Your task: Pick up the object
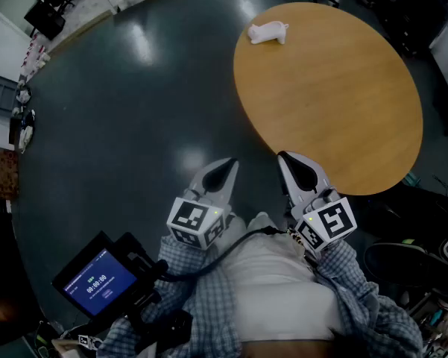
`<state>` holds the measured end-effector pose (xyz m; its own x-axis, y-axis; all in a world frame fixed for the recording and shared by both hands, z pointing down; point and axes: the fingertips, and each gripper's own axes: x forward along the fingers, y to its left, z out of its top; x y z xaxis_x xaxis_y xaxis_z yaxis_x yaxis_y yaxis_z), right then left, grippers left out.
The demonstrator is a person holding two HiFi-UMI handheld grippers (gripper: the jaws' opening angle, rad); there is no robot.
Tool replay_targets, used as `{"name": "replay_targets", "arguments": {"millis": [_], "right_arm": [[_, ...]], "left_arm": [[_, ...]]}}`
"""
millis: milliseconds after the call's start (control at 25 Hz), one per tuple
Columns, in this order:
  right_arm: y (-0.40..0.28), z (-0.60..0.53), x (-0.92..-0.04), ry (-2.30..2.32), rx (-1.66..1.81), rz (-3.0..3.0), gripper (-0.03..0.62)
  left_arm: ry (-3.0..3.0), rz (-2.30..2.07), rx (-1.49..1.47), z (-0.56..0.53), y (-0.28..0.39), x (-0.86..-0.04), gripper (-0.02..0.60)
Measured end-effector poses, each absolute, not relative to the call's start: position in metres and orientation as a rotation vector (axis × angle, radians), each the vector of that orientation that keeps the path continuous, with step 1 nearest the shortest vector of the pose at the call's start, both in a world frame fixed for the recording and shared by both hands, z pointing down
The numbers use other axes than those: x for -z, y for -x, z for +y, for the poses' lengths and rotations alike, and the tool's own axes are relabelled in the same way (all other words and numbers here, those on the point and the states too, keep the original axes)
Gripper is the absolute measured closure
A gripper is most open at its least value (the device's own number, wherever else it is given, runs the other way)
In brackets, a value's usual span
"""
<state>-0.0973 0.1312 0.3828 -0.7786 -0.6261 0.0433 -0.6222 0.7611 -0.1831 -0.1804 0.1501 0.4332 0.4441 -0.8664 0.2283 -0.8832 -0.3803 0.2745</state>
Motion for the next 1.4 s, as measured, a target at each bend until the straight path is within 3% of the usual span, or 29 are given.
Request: {"name": "replay_targets", "arguments": {"millis": [1120,1400], "right_arm": [[0.111,0.142,-0.38,0.879,0.223,2.984,0.588],[0.077,0.153,-0.372,0.907,0.161,2.979,0.588]], "left_arm": [[-2.297,-1.648,-0.066,0.153,0.208,-0.42,0.58],[-2.291,-1.69,-0.071,0.163,0.188,-0.41,0.58]]}}
